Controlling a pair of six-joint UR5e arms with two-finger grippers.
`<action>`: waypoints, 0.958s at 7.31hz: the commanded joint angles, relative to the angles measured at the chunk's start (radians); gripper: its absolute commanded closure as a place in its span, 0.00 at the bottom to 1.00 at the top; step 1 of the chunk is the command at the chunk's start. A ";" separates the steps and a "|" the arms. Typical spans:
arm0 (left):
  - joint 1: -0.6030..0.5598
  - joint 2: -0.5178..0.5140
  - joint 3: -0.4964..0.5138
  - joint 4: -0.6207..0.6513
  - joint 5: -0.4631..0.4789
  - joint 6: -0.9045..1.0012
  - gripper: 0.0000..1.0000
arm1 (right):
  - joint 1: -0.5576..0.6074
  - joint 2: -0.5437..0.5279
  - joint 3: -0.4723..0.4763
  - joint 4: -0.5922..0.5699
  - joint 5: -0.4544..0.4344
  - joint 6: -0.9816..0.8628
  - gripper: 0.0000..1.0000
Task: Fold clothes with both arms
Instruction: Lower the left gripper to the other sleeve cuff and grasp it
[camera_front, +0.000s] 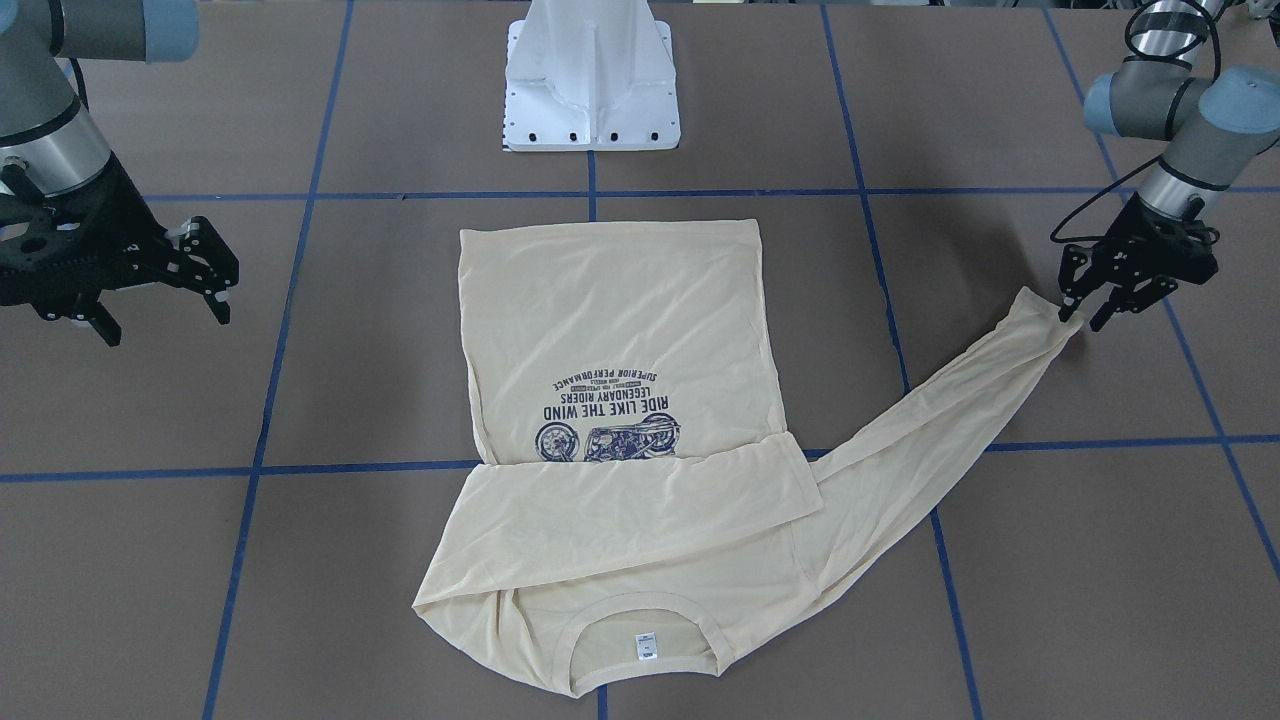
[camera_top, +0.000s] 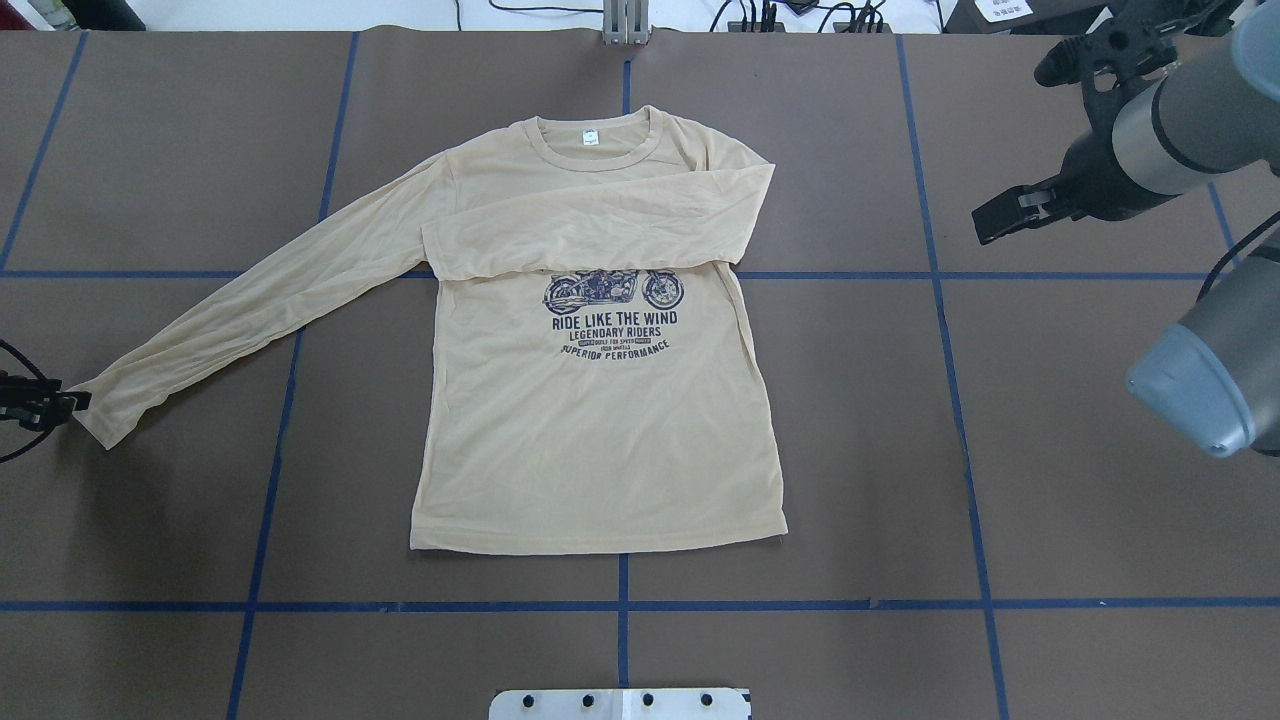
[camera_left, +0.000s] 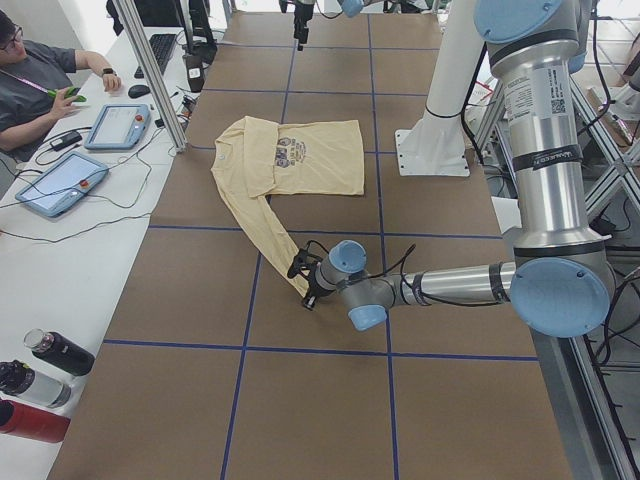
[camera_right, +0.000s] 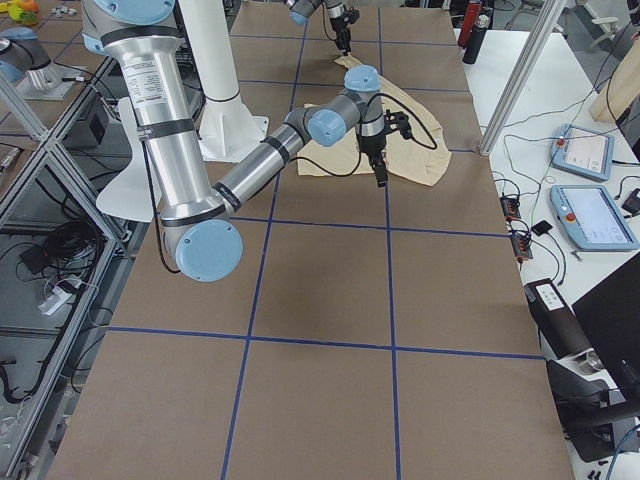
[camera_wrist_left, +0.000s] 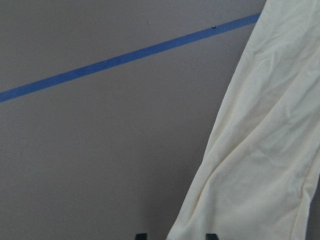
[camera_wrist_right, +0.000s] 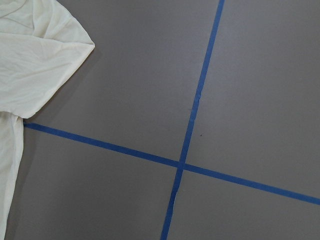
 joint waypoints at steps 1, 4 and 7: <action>0.001 0.000 0.001 0.000 0.000 0.000 0.82 | 0.000 0.001 -0.001 0.000 -0.002 -0.001 0.00; -0.005 0.003 -0.012 -0.029 -0.030 0.009 1.00 | -0.002 0.004 0.000 0.000 -0.002 0.005 0.00; -0.095 -0.021 -0.144 0.129 -0.159 0.012 1.00 | -0.002 0.008 -0.003 -0.001 -0.002 0.005 0.00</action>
